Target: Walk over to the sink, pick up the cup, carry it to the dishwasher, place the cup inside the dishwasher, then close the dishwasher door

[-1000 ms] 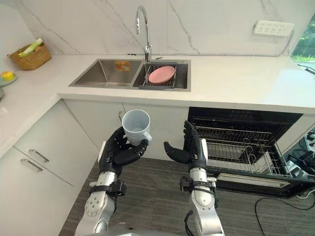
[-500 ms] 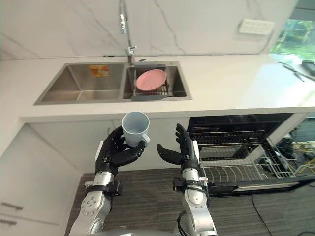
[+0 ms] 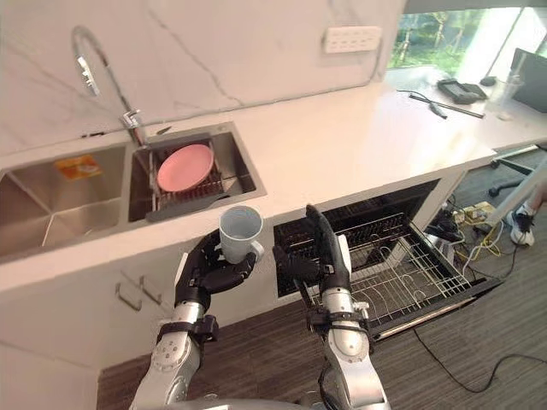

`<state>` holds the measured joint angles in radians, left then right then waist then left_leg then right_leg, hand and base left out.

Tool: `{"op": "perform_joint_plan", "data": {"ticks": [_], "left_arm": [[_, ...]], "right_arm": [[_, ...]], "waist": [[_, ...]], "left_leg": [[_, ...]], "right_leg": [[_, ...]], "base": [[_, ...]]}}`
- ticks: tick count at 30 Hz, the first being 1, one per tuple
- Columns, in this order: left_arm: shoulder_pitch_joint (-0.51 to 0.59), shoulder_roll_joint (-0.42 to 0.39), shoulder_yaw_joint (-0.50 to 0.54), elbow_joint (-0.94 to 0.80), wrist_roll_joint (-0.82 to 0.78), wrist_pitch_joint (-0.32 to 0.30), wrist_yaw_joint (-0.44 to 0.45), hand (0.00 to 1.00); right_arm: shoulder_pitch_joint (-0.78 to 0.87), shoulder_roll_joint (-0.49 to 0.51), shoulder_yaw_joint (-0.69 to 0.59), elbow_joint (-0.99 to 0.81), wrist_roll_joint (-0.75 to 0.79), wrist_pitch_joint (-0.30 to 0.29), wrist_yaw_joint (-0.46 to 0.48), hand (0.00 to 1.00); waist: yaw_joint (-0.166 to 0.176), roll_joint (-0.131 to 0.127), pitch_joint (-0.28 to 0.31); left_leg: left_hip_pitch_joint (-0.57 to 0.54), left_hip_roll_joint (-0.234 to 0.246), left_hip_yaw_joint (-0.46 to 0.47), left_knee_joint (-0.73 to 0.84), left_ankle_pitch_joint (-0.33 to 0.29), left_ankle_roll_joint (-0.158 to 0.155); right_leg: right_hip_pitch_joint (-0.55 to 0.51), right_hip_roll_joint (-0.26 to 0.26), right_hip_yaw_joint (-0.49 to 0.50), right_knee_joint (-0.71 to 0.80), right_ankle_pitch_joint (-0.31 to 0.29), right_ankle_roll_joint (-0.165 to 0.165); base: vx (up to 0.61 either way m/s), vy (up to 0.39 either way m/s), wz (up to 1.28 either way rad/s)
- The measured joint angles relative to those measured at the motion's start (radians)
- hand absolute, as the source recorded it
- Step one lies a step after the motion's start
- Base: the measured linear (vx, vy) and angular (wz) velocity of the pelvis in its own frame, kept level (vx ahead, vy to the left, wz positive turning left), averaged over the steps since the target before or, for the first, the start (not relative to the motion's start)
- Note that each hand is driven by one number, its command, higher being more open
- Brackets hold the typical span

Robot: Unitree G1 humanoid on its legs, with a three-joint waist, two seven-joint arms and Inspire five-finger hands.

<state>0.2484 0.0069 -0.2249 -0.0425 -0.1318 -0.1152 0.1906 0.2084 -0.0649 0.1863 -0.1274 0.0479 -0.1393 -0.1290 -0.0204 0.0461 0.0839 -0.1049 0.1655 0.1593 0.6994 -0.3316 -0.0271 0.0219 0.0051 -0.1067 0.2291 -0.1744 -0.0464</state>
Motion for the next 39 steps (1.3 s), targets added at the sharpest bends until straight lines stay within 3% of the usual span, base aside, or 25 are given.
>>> {"op": "perform_joint_plan", "data": {"ticks": [2,3,4,5,8,12,17,30,39], "left_arm": [[0.004,0.002,-0.021,-0.007,0.007,-0.003,-0.011,0.3],[0.002,-0.005,-0.021,-0.01,0.01,-0.003,-0.011,0.3],[0.009,-0.01,-0.027,-0.022,0.01,0.0,-0.016,0.3],[0.036,-0.004,-0.043,-0.031,0.01,-0.003,-0.017,0.3],[0.041,0.015,-0.06,-0.041,0.014,-0.004,-0.017,0.3],[0.033,0.016,-0.055,-0.041,0.015,-0.003,0.005,0.3],[-0.003,0.015,0.005,-0.043,0.014,-0.002,0.03,0.3],[-0.026,0.031,0.051,-0.017,0.013,0.004,0.079,0.3],[-0.181,0.056,0.138,0.02,-0.01,0.0,0.096,0.3]], "right_arm": [[-0.002,-0.001,0.003,0.003,0.007,-0.002,0.006,0.9],[-0.003,-0.002,0.004,0.005,0.009,-0.002,0.007,0.9],[-0.003,-0.004,0.008,0.006,0.009,-0.002,0.01,0.9],[0.001,-0.002,0.011,0.028,0.011,0.0,0.01,0.9],[0.009,-0.002,0.012,0.026,0.011,0.0,0.01,0.9],[0.03,-0.001,0.021,0.021,0.037,0.0,0.043,0.9],[0.039,-0.003,0.048,0.019,0.074,0.0,0.07,0.9],[0.038,-0.041,0.056,0.0,0.142,-0.001,0.129,0.9],[0.038,-0.083,0.058,-0.002,0.168,-0.001,0.165,0.9]], "waist": [[0.019,-0.006,0.005],[0.02,0.002,0.003],[0.021,0.026,-0.001],[0.022,0.01,0.003],[0.005,-0.02,0.001],[0.002,-0.025,-0.002],[0.001,-0.024,-0.014],[-0.01,-0.024,-0.016],[-0.026,-0.021,-0.054]], "left_leg": [[-0.042,-0.073,-0.125,-0.15,-0.004,-0.015],[-0.043,-0.084,-0.157,-0.216,0.014,-0.021],[-0.032,-0.081,-0.193,-0.333,0.105,-0.023],[-0.005,-0.085,-0.178,-0.365,0.201,-0.045],[0.022,-0.111,-0.156,-0.417,0.207,-0.026],[0.071,-0.131,-0.112,-0.5,0.231,0.003],[0.1,-0.122,-0.087,-0.562,0.265,0.0],[0.145,-0.095,-0.005,-0.603,0.278,-0.008],[0.153,-0.094,0.023,-0.615,0.283,-0.007]], "right_leg": [[0.02,-0.026,0.059,-0.017,0.006,0.012],[0.021,-0.026,0.074,-0.016,0.007,0.014],[0.026,-0.014,0.094,-0.016,0.006,0.029],[0.046,-0.02,0.136,-0.025,0.003,0.059],[0.044,-0.054,0.158,-0.041,0.006,0.066],[0.035,-0.073,0.191,-0.055,0.014,0.091],[0.024,-0.059,0.216,-0.07,0.03,0.088],[0.025,-0.031,0.305,-0.116,0.088,0.09],[0.017,-0.026,0.345,-0.138,0.113,0.093]], "base": [[0.17,0.153,-0.76],[0.17,0.219,-0.76],[0.17,0.242,-0.81],[0.18,0.251,-0.74],[0.07,0.15,-0.32],[-0.04,0.071,-0.25],[-0.02,-0.026,-0.16],[-0.02,-0.012,-0.22],[-0.02,0.004,-0.14]]}}
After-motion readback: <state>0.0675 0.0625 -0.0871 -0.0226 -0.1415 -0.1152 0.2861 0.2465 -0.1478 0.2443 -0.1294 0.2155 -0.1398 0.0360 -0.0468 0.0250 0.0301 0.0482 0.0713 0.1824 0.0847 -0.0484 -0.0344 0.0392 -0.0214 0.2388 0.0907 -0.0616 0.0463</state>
